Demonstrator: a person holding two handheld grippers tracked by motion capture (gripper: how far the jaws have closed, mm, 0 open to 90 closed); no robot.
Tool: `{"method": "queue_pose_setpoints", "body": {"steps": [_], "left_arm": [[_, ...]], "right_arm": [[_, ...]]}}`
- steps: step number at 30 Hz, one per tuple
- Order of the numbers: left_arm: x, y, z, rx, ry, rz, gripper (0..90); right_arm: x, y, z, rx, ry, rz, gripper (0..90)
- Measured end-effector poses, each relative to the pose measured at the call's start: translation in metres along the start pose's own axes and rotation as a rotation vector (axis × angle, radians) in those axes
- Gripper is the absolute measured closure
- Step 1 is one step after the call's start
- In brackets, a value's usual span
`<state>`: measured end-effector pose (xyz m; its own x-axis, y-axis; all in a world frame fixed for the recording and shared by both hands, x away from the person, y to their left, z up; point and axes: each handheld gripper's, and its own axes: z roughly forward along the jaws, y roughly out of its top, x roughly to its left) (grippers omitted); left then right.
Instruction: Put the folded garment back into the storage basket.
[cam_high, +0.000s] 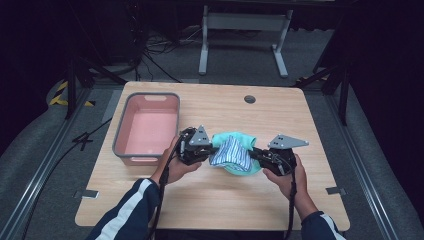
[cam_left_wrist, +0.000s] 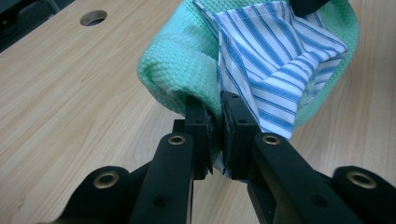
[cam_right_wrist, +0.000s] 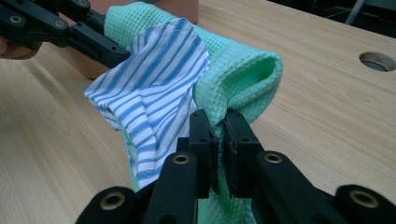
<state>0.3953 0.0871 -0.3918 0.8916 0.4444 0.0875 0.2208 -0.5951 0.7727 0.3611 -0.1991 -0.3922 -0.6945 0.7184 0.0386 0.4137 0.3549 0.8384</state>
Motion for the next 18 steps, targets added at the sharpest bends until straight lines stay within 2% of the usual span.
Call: {"method": "queue_pose_setpoints", "body": {"steps": [9,10,13,16,18], "left_arm": [[0.011,-0.002,-0.021,-0.033,0.023,-0.029,82.3],[0.013,-0.002,-0.024,-0.034,0.033,-0.021,82.3],[0.017,-0.004,-0.032,-0.045,0.049,-0.047,82.3],[0.022,-0.004,-0.040,-0.049,0.075,-0.044,82.3],[0.025,-0.005,-0.048,-0.063,0.086,-0.058,82.3]], "right_arm": [[0.008,0.021,0.009,-0.010,0.017,-0.037,83.0],[0.009,0.023,0.010,-0.011,0.018,-0.043,83.0],[0.012,0.034,0.013,-0.009,0.019,-0.063,83.0],[0.016,0.045,0.018,-0.010,0.021,-0.083,83.0],[0.020,0.053,0.021,-0.015,0.025,-0.093,83.0]]}}
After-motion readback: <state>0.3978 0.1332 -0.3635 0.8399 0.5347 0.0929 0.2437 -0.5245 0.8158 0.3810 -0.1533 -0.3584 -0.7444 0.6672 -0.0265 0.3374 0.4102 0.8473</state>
